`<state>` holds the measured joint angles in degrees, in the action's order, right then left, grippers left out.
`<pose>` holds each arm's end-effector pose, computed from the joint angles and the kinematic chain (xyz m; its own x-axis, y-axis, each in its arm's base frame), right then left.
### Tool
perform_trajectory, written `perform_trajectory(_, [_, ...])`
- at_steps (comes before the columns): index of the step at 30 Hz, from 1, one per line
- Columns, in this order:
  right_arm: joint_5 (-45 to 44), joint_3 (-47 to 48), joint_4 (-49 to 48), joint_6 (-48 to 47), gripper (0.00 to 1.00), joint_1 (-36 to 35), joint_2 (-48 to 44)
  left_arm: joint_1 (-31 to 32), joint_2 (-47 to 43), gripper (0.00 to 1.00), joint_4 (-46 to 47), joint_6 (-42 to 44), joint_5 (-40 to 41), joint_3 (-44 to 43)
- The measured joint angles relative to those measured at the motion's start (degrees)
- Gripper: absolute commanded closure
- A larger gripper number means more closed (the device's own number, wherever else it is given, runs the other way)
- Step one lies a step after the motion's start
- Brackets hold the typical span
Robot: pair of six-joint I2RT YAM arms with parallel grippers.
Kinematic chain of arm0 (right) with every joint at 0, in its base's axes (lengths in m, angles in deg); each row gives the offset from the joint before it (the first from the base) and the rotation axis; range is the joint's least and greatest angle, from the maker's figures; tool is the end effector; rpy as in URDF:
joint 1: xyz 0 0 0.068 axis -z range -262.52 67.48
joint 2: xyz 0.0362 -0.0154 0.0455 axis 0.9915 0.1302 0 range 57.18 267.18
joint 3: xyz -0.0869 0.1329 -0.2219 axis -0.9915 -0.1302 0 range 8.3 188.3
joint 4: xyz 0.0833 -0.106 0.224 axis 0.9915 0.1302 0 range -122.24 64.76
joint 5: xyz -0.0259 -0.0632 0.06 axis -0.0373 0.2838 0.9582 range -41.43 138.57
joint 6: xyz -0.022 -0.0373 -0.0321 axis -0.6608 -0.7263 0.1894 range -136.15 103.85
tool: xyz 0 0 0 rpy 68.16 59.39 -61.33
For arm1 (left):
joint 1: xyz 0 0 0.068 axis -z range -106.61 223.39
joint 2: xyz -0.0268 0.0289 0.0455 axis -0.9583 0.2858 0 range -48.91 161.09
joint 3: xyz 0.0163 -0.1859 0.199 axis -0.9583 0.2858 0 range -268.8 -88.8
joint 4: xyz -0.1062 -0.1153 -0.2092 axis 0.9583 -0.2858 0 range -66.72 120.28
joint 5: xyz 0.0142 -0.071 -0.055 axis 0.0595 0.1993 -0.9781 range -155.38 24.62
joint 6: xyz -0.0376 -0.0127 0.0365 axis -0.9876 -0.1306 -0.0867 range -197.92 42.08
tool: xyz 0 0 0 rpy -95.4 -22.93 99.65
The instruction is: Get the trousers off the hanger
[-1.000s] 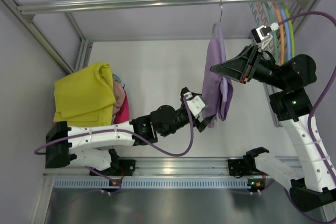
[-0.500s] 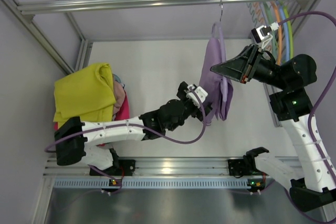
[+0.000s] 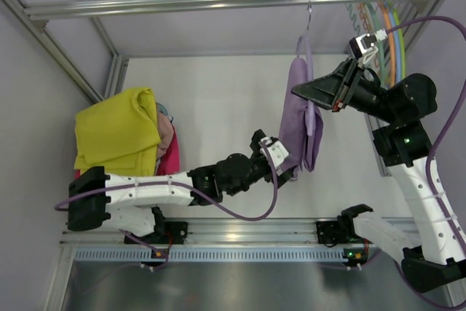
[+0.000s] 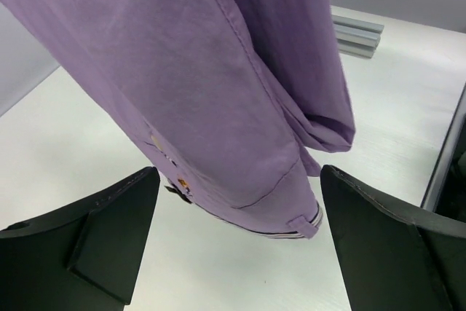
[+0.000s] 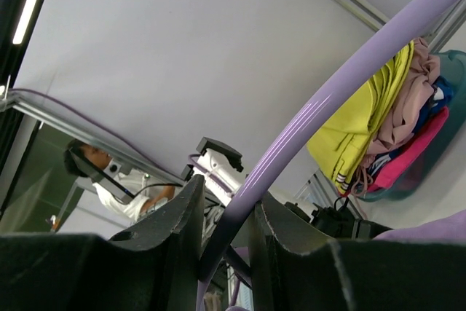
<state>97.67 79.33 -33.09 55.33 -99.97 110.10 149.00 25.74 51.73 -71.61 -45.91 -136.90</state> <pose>0.1513 0.0756 0.4889 -0.7344 0.4199 -0.5332 -0.5728 0.0379 0.8188 0.0870 -0.2908 0.3027 0.0694 0.1467 -0.9867 0.8281 0.5431 0.1390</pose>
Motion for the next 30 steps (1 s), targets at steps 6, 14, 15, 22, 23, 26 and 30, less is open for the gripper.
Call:
perform_trajectory(6, [-1.1, 0.0, 0.0, 2.2, 1.0, 0.0, 1.3, 0.9, 4.0, 0.02, 0.9, -0.9, 5.3, 0.0])
perform_trajectory(14, [-1.8, 0.0, -0.2, 2.9, 1.0, 0.0, 1.8, 1.0, 6.6, 0.02, 0.9, -5.4, 6.2, -0.2])
perform_trajectory(15, [-1.9, 0.0, -0.3, 3.0, 1.0, 0.0, 1.8, 1.0, 6.6, 0.02, 0.9, -6.1, 6.4, -0.2])
perform_trajectory(22, [-2.6, 0.0, -0.3, 3.2, 1.0, 0.1, 1.8, 1.2, 7.4, 0.02, 1.0, -9.7, 7.0, -0.9])
perform_trajectory(23, [-2.7, 0.0, -0.3, 3.2, 1.0, 0.1, 1.8, 1.3, 7.7, 0.02, 0.9, -10.1, 7.2, -1.0])
perform_trajectory(26, [-3.1, 0.0, -0.2, 3.2, 1.0, 0.4, 1.8, 2.0, 8.7, 0.02, 0.9, -11.4, 7.7, -1.5])
perform_trajectory(30, [-3.7, 0.0, 0.0, 3.4, 1.0, 0.5, 1.8, 3.0, 10.0, 0.02, 0.9, -12.5, 8.7, -2.2])
